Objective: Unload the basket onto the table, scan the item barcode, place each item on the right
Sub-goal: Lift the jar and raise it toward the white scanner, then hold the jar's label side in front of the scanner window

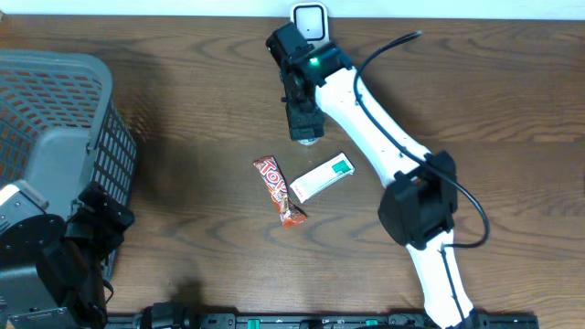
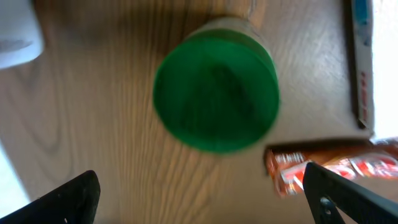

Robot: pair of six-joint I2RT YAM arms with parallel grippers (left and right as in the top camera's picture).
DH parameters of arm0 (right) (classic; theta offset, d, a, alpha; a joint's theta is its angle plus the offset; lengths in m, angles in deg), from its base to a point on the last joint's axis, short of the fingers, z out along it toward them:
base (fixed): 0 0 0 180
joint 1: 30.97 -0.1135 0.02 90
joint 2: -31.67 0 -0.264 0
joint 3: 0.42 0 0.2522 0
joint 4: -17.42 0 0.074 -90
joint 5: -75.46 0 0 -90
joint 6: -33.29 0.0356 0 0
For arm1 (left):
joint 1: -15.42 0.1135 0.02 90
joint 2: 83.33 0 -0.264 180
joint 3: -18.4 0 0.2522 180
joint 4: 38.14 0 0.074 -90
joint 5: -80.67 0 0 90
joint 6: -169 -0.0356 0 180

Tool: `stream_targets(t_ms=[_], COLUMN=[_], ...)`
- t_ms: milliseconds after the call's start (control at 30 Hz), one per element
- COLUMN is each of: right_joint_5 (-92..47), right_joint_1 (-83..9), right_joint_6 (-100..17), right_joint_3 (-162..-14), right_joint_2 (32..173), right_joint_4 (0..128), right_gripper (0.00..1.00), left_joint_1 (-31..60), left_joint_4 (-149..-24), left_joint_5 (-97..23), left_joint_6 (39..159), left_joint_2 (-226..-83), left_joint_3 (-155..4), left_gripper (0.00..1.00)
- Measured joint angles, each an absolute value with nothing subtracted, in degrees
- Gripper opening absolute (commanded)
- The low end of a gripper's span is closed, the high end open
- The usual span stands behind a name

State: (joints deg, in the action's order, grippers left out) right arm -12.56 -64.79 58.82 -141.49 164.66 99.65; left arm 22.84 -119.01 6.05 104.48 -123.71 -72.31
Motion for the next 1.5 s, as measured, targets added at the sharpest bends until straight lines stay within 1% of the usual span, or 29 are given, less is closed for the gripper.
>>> stream_targets(t_ms=[367,667,733,767,833,900,933,1033,1067,1167,1233,1367,1500], right_joint_5=[-12.36,-18.05,-19.12,-19.53,-20.15,-20.34,-20.36,-20.34,-20.3,-20.1,-20.1,-20.65,-23.49], right_joint_1=[-63.63,-61.82,-61.42,-61.16,-60.92,-60.77,-60.77,-60.77,-60.77,-60.77,-60.77,-60.55,-59.85], right_joint_6=[59.87,59.89,59.84,59.87,59.76,59.78,59.47,59.03,58.75,56.96,54.75,47.63,36.11], right_joint_3=[-141.18,-141.16,-141.12,-141.12,-141.12,-141.12,-141.12,-141.16,-141.2,-141.2,-141.2,-141.2,-141.2], right_joint_2=[166.36,172.15,173.29,173.53,173.57,173.57,173.57,173.55,173.51,173.51,173.51,173.49,173.4], right_joint_4=[97.57,96.19,96.59,96.76,96.89,97.57,97.96,100.04,100.48,101.48,101.64,102.33,103.38], right_gripper=[0.99,0.98,0.91,0.83,0.7,0.62,0.6,0.48,0.45,0.43,0.37,0.43,0.45], left_joint_1=[22.84,22.84,22.84,22.84,22.84,22.84,22.84,22.84,22.84,22.84,22.84,22.84,22.84], left_joint_4=[-119.01,-119.01,-119.01,-119.03,-119.01,-119.01,-119.01,-119.01,-119.01,-119.01,-119.01,-119.01,-119.01], left_joint_5=[6.05,6.05,6.05,6.05,6.05,6.05,6.05,6.05,6.05,6.05,6.05,6.05,6.05], left_joint_6=[104.48,104.48,104.48,104.48,104.48,104.48,104.48,104.48,104.48,104.48,104.48,104.48,104.48], left_joint_2=[-123.71,-123.71,-123.71,-123.71,-123.71,-123.71,-123.71,-123.71,-123.71,-123.71,-123.71,-123.71,-123.71], left_joint_3=[-72.31,-72.31,-72.31,-72.31,-72.31,-72.31,-72.31,-72.31,-72.31,-72.31,-72.31,-72.31,-72.31], left_gripper=[0.98,0.98,0.98,0.98,0.98,0.98,0.98,0.98,0.98,0.98,0.98,0.98,0.98])
